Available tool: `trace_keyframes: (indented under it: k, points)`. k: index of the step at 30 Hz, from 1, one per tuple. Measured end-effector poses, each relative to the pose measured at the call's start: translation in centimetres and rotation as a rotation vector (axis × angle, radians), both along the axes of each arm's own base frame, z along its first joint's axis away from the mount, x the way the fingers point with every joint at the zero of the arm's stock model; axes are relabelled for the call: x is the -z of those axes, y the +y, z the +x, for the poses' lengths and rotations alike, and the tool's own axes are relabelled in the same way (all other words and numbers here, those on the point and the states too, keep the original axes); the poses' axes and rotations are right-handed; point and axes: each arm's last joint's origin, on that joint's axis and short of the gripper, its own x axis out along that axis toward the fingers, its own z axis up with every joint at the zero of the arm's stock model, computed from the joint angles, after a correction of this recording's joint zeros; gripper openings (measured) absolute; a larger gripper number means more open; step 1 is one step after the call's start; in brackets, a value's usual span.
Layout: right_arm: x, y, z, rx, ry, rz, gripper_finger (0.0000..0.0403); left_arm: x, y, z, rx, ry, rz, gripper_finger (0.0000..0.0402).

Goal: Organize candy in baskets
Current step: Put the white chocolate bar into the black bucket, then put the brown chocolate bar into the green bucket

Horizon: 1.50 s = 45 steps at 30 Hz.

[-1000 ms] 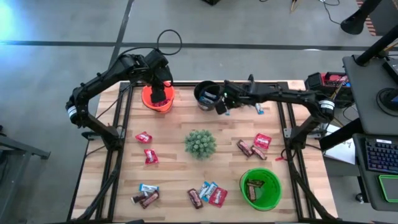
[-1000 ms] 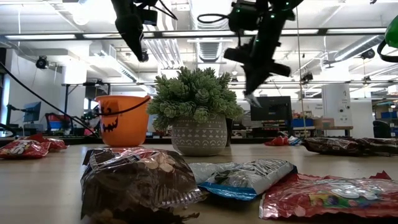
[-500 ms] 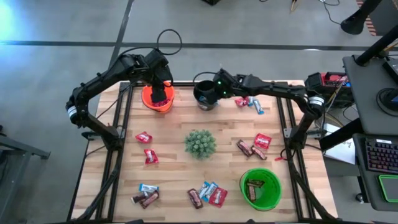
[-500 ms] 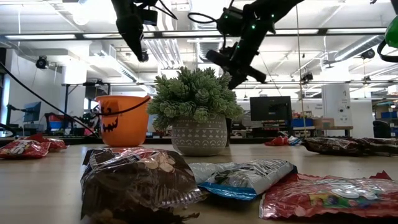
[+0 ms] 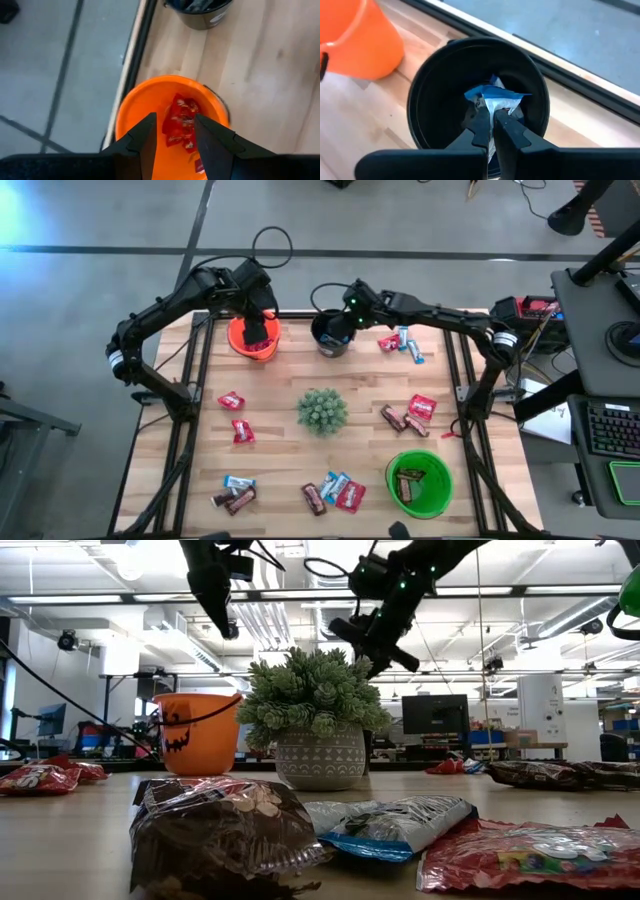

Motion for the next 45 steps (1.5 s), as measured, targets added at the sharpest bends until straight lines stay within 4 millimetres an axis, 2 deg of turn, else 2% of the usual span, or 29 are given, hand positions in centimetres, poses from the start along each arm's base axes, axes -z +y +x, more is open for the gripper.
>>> trace_keyframes:
  k: [6, 19, 27, 30, 33, 39, 45]
  points:
    - [-0.3, 0.0, 0.4, -0.09, -0.011, -0.008, 0.0025, -0.1, 0.3, -0.2, -0.076, 0.055, 0.096, 0.0113]
    - [-2.9, -0.6, 0.9, -0.158, -0.059, -0.132, 0.0138, 0.4, 0.8, 0.1, -0.159, 0.079, 0.12, 0.0113]
    - [-3.2, -0.5, 0.7, -0.244, 0.014, -0.184, 0.0153, 0.9, 0.7, 0.1, -0.192, 0.113, 0.08, 0.0113]
    - [-3.4, -0.6, 0.4, -0.258, 0.037, -0.195, 0.0153, 0.5, 0.2, -0.5, -0.233, 0.118, 0.0, 0.0116]
    - [-4.1, -0.7, -0.2, -0.256, 0.044, -0.225, 0.0155, 0.1, -0.4, -1.0, -0.279, 0.119, -0.093, 0.0129]
    - [-6.5, -1.1, -2.3, -0.236, 0.027, -0.286, 0.0167, -0.3, -0.6, -1.4, -0.322, 0.121, -0.117, 0.0174]
    - [-9.5, 0.4, -5.4, -0.226, 0.017, -0.292, 0.0178, -0.2, -0.8, -1.2, -0.303, 0.105, -0.156, 0.0197]
